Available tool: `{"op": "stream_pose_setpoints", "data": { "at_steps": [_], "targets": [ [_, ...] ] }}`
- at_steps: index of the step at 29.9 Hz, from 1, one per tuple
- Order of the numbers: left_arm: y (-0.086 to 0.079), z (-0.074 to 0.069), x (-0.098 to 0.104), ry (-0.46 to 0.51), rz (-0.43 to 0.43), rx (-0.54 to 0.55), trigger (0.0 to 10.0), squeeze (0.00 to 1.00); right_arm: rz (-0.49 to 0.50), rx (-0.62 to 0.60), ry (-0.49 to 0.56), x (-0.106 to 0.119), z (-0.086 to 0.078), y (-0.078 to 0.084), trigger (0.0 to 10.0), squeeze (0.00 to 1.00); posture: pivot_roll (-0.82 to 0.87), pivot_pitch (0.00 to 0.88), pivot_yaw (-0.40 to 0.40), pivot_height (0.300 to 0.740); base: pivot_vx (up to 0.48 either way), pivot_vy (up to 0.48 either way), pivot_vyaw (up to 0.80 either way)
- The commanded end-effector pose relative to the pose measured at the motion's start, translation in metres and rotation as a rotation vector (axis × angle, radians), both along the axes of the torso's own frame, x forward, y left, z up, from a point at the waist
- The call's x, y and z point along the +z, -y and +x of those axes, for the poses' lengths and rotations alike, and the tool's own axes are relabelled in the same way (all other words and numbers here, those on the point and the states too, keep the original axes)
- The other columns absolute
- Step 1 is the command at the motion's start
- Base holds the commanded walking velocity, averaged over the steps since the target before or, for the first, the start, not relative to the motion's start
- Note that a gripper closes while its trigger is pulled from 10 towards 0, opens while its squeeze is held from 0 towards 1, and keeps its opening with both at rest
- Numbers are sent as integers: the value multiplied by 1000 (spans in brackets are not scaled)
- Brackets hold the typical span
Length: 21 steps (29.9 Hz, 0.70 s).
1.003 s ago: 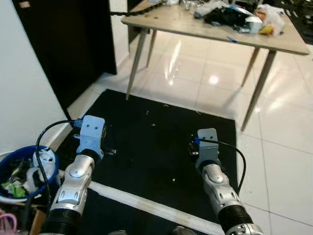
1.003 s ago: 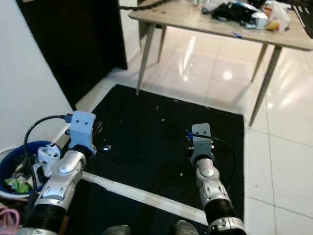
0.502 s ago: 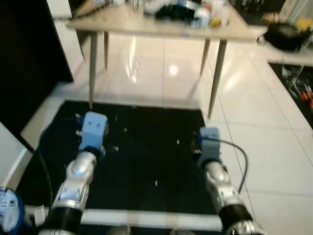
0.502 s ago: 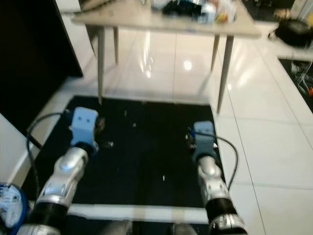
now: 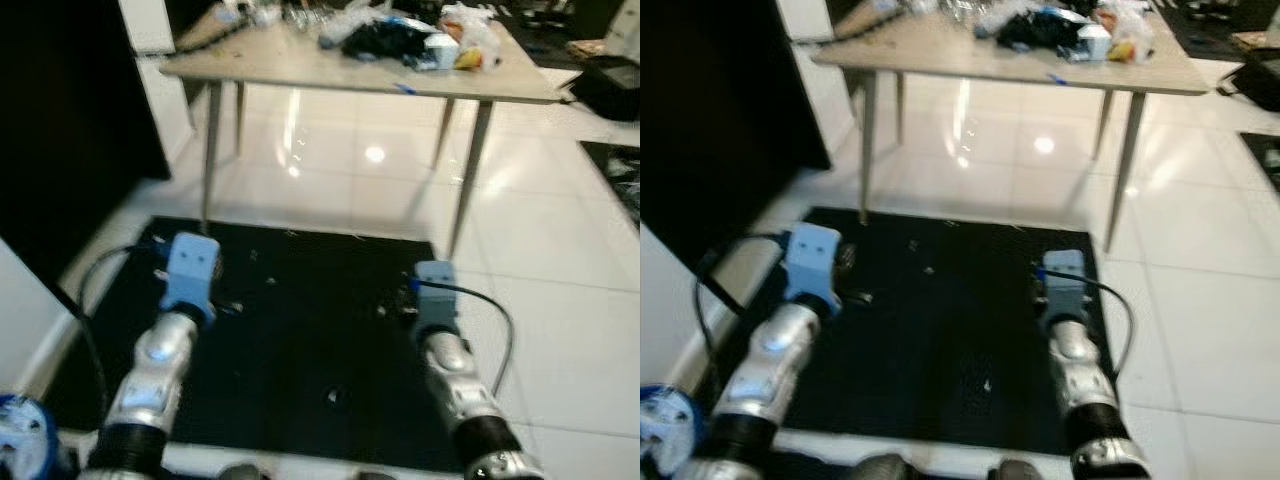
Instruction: Picking trash to rubbish bin
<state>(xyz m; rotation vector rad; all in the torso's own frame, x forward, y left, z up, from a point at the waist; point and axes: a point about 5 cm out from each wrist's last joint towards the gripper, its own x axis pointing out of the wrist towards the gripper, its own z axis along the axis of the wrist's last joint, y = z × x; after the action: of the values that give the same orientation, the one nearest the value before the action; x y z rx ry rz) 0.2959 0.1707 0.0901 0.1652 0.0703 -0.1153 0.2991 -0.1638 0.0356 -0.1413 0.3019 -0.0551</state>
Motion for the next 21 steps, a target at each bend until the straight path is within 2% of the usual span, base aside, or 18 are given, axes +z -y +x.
{"op": "stream_pose_setpoints", "data": {
  "at_steps": [1, 5, 15, 21],
  "targets": [
    [0, -2, -5, -16, 8, 1, 10000, 0, -5, -18, -5, -1, -1, 7, 10000, 0, 62, 26, 6, 740, 292, 0, 0],
    [0, -1, -5, -13, 6, 6, 10000, 0, -2, -15, -3, 0, 0, 6, 10000, 0, 60, 22, 3, 740, 294, 0, 0],
    [0, -1, -5, -11, 5, 9, 10000, 0, 0, -7, 4, 2, 2, 6, 10000, 0, 59, 14, -1, 740, 297, 0, -731],
    [0, -1, -5, -10, 5, 7, 10000, 0, -3, -7, 8, 3, 3, 6, 10000, 0, 56, 1, -1, 740, 296, 0, 0]
  ]
}}
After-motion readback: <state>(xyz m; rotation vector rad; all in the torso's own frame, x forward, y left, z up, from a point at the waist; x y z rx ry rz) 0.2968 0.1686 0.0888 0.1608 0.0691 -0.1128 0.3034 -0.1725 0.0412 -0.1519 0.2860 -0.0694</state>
